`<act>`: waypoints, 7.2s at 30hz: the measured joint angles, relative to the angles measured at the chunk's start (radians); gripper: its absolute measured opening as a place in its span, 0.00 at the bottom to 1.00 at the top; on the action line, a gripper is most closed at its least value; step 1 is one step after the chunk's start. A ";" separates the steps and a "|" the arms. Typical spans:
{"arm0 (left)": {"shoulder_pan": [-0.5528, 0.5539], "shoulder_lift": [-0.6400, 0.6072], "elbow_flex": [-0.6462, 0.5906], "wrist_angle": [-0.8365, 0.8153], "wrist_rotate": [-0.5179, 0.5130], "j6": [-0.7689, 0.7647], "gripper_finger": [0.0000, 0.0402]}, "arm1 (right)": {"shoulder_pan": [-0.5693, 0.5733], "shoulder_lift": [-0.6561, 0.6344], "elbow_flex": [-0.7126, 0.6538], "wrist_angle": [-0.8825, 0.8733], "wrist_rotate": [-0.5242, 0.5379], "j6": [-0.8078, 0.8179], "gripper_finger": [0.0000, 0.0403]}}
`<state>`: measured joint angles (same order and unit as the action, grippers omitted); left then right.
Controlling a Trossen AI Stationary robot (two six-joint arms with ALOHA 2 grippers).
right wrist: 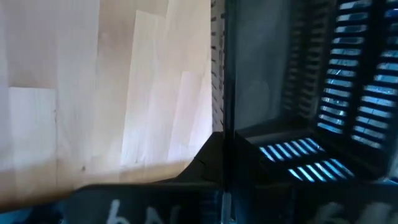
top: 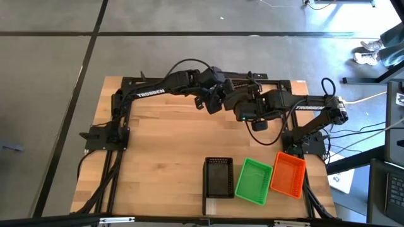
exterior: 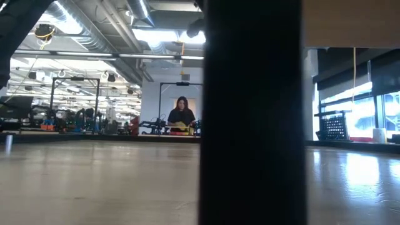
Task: Stack baskets on shelf by color
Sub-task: Stack the black bin on the stacked black bins on the shelf, then return to Home Position
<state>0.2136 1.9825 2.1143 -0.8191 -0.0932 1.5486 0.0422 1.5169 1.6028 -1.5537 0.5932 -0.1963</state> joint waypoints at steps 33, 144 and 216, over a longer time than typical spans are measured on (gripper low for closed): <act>-0.064 0.029 -0.001 -0.068 -0.069 -0.236 0.00 | 0.000 -0.001 0.000 0.010 0.073 -0.023 0.16; -0.732 -0.057 0.000 -0.004 -0.073 -2.019 0.00 | 0.202 -0.261 0.515 -0.017 -0.132 0.267 0.22; -0.673 -0.370 -0.005 -0.463 -0.324 -1.808 0.00 | 0.275 -0.449 0.465 -0.002 -0.460 0.360 0.00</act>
<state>-0.4591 1.6129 2.1096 -1.2816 -0.4172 -0.2597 0.3172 1.0676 2.0675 -1.5554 0.1333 0.1639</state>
